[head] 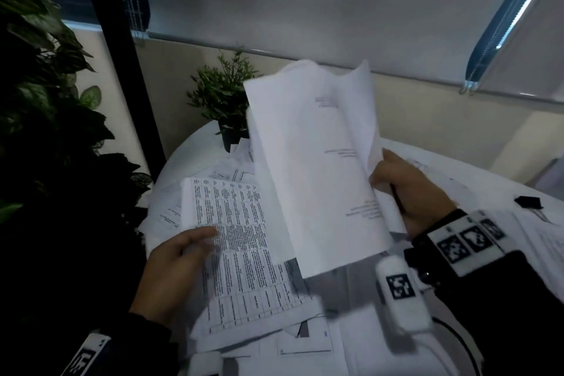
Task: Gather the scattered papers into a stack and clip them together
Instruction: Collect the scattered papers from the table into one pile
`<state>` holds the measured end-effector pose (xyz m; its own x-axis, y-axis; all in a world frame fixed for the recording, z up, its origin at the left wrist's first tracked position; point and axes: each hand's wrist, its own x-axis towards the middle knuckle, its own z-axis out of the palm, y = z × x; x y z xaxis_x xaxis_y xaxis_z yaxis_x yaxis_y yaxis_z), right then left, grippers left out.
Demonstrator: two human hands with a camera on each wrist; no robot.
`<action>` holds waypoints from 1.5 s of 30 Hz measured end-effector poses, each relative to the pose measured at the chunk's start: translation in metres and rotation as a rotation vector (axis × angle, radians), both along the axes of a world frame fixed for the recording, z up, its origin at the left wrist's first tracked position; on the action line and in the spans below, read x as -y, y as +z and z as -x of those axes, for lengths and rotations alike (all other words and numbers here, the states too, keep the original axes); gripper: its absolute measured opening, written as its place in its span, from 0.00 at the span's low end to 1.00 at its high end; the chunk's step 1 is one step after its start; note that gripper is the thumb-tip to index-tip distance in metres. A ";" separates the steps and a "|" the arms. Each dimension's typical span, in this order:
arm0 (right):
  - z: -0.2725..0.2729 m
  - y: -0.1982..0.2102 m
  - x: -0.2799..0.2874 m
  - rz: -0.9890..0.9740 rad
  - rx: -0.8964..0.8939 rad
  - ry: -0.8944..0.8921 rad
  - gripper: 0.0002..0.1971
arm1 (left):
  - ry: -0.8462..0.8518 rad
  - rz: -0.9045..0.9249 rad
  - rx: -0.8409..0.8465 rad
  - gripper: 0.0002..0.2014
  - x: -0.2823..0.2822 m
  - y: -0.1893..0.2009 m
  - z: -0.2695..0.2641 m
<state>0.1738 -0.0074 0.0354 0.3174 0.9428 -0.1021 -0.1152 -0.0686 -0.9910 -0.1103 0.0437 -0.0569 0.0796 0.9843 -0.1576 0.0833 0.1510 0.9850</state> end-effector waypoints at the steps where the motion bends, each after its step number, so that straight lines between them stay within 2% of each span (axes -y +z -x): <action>1: 0.005 -0.008 -0.001 0.050 0.052 -0.008 0.32 | 0.011 0.096 0.176 0.07 0.002 0.005 -0.005; 3: 0.017 -0.029 -0.001 0.187 0.298 -0.053 0.29 | 0.020 0.299 0.433 0.27 0.006 0.015 -0.011; 5: 0.033 -0.050 0.004 0.279 0.436 -0.023 0.20 | -0.021 0.462 0.535 0.38 0.010 0.026 -0.011; 7: 0.045 -0.067 0.010 0.302 0.442 0.036 0.19 | -0.111 0.523 0.664 0.41 0.016 0.032 -0.011; 9: 0.056 -0.074 0.015 0.312 0.441 0.126 0.20 | -0.140 0.503 0.686 0.35 0.019 0.031 -0.011; 10: 0.057 -0.075 0.016 0.343 0.482 0.200 0.21 | -0.141 0.463 0.626 0.28 0.020 0.028 -0.011; 12: 0.053 -0.069 0.015 0.387 0.563 0.331 0.20 | -0.066 0.346 0.370 0.11 0.015 0.018 -0.011; 13: 0.046 -0.064 0.012 0.390 0.633 0.346 0.19 | -0.020 0.267 0.216 0.09 0.012 0.010 -0.010; 15: 0.015 -0.057 -0.001 0.417 0.876 0.233 0.22 | 0.023 0.102 -0.043 0.20 0.004 -0.007 -0.006; 16: -0.005 -0.054 -0.010 0.469 1.011 0.137 0.25 | 0.032 0.048 -0.111 0.26 0.001 -0.012 -0.004; 18: -0.047 -0.053 -0.022 0.640 1.255 0.014 0.33 | 0.065 -0.015 -0.151 0.37 -0.002 -0.014 -0.002; 20: -0.077 -0.060 -0.026 0.837 1.422 0.062 0.37 | 0.082 -0.097 -0.129 0.42 -0.006 -0.018 0.000; 22: -0.090 -0.068 -0.026 0.957 1.506 0.186 0.29 | 0.063 -0.152 -0.159 0.43 -0.008 -0.022 0.000; 23: -0.091 -0.070 -0.026 0.966 1.546 0.222 0.23 | 0.036 -0.167 -0.186 0.39 -0.009 -0.023 0.000; 25: -0.089 -0.073 -0.026 0.929 1.630 0.214 0.11 | -0.004 -0.130 -0.162 0.26 -0.007 -0.023 -0.001; 27: -0.084 -0.068 -0.027 0.887 1.688 0.138 0.05 | -0.037 -0.032 -0.063 0.19 -0.006 -0.021 -0.004; 29: -0.081 -0.063 -0.028 0.791 1.679 0.036 0.09 | -0.032 0.038 0.015 0.21 -0.006 -0.023 -0.004; 31: -0.081 -0.061 -0.031 0.728 1.619 -0.027 0.09 | -0.012 0.039 0.019 0.21 -0.008 -0.025 -0.005; 33: -0.079 -0.064 -0.034 0.787 1.578 0.061 0.12 | 0.001 0.049 0.048 0.19 -0.009 -0.024 -0.004; 36: -0.079 -0.074 -0.034 0.905 1.610 0.184 0.18 | 0.020 0.053 0.075 0.21 -0.007 -0.021 -0.004; 39: -0.078 -0.072 -0.037 0.909 1.627 0.177 0.15 | 0.035 0.051 0.077 0.23 -0.009 -0.023 -0.001; 42: -0.056 -0.056 -0.037 0.730 1.625 0.091 0.09 | 0.005 0.103 0.119 0.23 -0.010 -0.023 -0.002; 44: -0.024 -0.044 -0.031 0.456 1.597 0.102 0.09 | 0.007 0.165 0.186 0.22 -0.010 -0.023 -0.004; 45: -0.002 -0.041 -0.025 0.291 1.581 0.184 0.06 | 0.027 0.205 0.263 0.20 -0.011 -0.022 -0.006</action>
